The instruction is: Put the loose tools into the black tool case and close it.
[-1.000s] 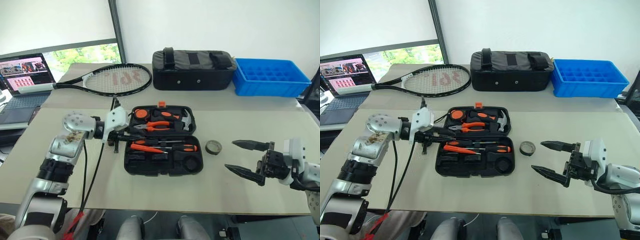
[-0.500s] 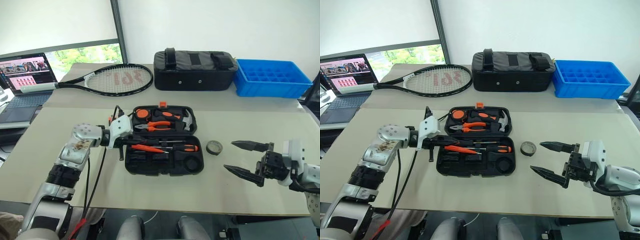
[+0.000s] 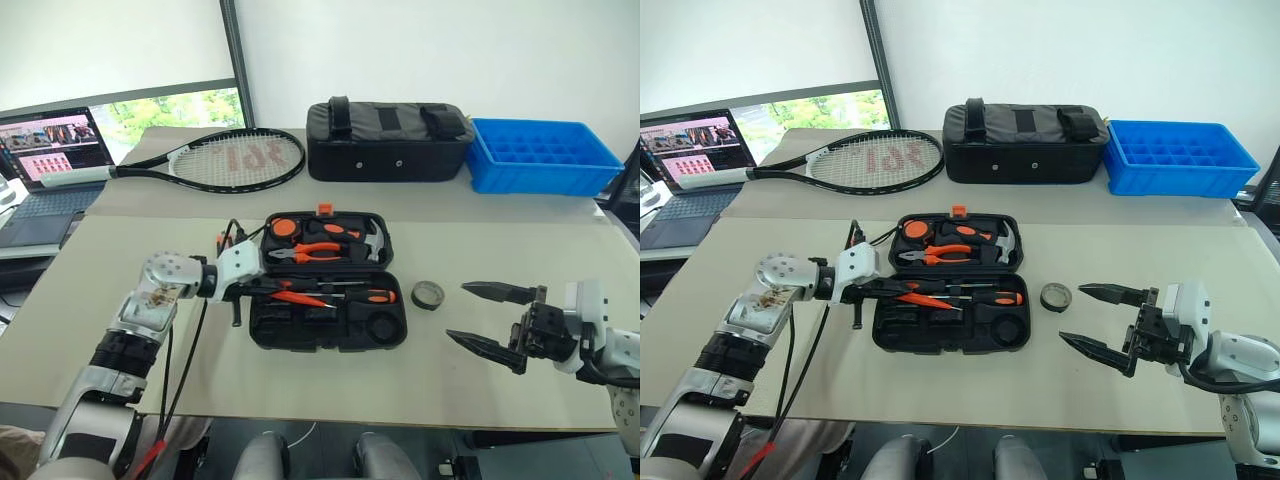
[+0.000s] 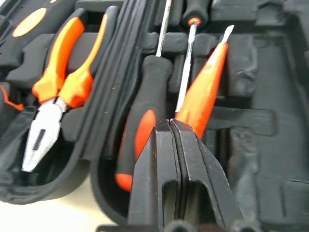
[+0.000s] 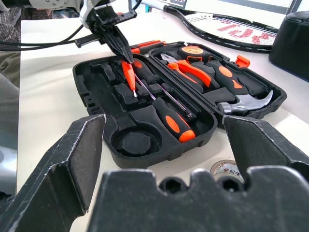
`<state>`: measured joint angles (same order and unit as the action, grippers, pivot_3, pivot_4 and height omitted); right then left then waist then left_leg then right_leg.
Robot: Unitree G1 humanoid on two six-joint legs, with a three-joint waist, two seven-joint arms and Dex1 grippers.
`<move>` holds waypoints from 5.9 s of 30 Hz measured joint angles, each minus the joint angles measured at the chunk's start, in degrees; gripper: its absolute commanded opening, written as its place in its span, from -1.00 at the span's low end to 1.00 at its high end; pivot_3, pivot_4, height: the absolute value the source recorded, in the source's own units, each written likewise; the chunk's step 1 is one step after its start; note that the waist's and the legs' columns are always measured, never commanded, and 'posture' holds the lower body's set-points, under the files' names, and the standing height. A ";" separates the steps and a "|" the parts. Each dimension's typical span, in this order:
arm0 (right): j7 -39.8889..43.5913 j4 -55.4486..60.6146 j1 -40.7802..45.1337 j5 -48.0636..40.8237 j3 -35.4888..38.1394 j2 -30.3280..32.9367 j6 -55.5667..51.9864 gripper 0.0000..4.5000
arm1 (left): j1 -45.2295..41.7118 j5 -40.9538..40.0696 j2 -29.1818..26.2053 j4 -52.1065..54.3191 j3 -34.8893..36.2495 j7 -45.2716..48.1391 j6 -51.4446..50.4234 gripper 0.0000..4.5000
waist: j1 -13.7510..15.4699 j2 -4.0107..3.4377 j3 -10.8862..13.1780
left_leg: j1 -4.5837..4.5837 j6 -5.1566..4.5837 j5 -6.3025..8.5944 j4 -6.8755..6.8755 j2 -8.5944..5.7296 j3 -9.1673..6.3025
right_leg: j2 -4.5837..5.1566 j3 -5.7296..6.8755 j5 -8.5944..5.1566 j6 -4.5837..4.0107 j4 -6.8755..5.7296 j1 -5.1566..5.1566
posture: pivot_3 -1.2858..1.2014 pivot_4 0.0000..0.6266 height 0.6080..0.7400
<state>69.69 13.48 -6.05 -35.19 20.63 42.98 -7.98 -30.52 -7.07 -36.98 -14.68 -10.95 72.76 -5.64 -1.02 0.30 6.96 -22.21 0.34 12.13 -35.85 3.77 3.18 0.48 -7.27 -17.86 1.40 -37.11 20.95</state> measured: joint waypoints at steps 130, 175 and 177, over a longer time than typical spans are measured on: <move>-1.62 1.74 -1.66 0.14 0.16 -1.42 0.12 1.00 | -13.07 8.22 0.49 -1.38 -12.71 9.96 -14.43 -1.00 | 0.00 0.02 0.03 | -0.04 0.00 0.00 -0.05 -0.06 -0.23 | -0.05 0.10 -0.10 0.12 0.04 -0.14 | 0.03 -0.52 0.51; -1.49 0.68 -1.06 0.24 -0.05 -1.42 0.14 1.00 | -0.98 -0.85 10.85 -6.15 -3.04 -2.37 1.81 -1.00 | -0.14 0.03 0.03 | 0.18 0.00 0.00 -0.05 -0.07 -0.29 | -0.04 0.10 -0.09 0.10 0.07 -0.44 | 0.03 -0.52 0.51; -1.50 0.69 -1.06 0.24 -0.05 -1.41 0.14 1.00 | -0.97 -0.81 10.85 -6.25 -3.04 -2.43 1.85 -1.00 | -0.21 0.03 0.03 | 0.24 0.00 0.00 -0.05 -0.07 -0.29 | -0.04 0.11 -0.11 0.15 0.06 -0.49 | 0.03 -0.52 0.51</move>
<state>68.20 14.17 -7.12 -34.94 20.58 41.57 -7.84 -31.49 -7.88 -26.13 -20.93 -14.00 70.32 -3.79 -1.23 0.33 6.99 -21.97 0.34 12.12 -35.90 3.71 2.89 0.44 -7.16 -17.98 1.55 -37.05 20.46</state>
